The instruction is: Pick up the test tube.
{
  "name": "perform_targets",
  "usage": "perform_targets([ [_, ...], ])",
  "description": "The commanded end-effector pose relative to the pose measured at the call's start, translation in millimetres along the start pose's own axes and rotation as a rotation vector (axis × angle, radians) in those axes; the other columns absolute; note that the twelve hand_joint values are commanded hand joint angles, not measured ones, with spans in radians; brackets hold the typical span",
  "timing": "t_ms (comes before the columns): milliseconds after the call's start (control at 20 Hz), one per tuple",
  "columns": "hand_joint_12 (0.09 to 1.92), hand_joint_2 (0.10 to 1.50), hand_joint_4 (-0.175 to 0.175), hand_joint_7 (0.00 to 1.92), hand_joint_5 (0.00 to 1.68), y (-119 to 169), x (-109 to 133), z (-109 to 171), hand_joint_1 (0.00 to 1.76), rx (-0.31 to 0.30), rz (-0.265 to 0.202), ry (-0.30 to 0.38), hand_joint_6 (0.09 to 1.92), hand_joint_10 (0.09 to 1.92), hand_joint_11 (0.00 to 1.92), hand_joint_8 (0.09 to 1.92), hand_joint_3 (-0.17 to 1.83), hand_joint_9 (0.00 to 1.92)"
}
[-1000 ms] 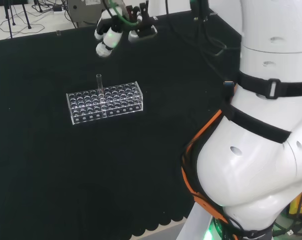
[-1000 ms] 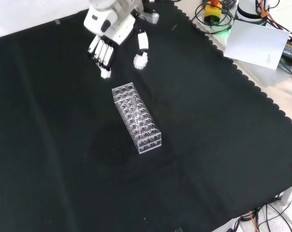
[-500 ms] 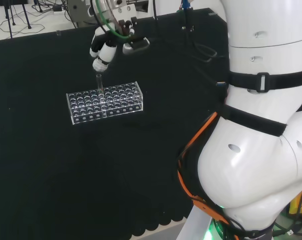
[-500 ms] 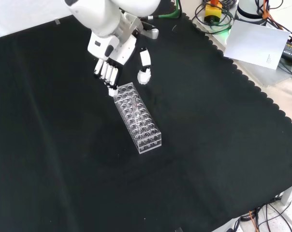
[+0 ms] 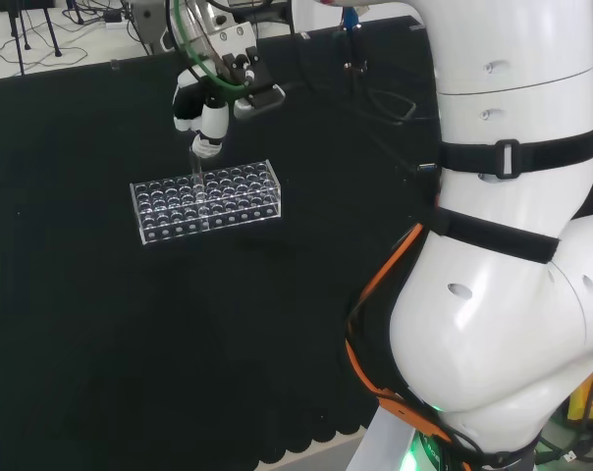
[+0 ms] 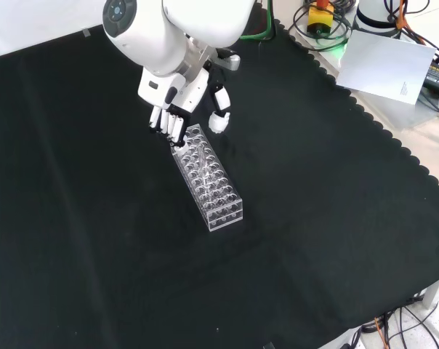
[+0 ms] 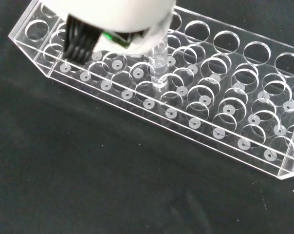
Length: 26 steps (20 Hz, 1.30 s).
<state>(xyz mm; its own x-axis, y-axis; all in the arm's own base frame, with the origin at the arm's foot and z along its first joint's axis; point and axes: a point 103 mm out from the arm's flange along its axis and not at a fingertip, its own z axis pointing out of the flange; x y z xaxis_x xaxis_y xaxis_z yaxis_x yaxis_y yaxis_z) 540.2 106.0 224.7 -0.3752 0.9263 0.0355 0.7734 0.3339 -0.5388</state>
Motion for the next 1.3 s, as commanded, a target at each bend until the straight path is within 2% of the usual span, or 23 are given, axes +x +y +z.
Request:
perform_targets([
  [50, 1.46, 0.5, -0.175, 0.72, 0.47, 9, 12, 5, 1.09, 0.008, -0.008, -0.016, 0.79, 0.92, 0.28, 0.93, 0.77, 0.56],
  [450, 1.46, 0.5, -0.175, 0.78, 0.53, 26, 25, 14, 1.12, 0.013, 0.015, -0.012, 0.86, 0.91, 0.3, 0.94, 0.78, 0.59],
  [900, 1.39, 0.51, -0.175, 1.03, 0.74, 35, 19, 15, 1.18, 0.006, 0.053, -0.06, 0.9, 0.82, 0.46, 0.87, 0.8, 0.78],
  [1300, 1.36, 0.52, -0.175, 1.15, 0.84, 37, 15, 16, 1.21, 0.004, 0.074, -0.035, 0.89, 0.78, 0.56, 0.84, 0.8, 0.91],
])
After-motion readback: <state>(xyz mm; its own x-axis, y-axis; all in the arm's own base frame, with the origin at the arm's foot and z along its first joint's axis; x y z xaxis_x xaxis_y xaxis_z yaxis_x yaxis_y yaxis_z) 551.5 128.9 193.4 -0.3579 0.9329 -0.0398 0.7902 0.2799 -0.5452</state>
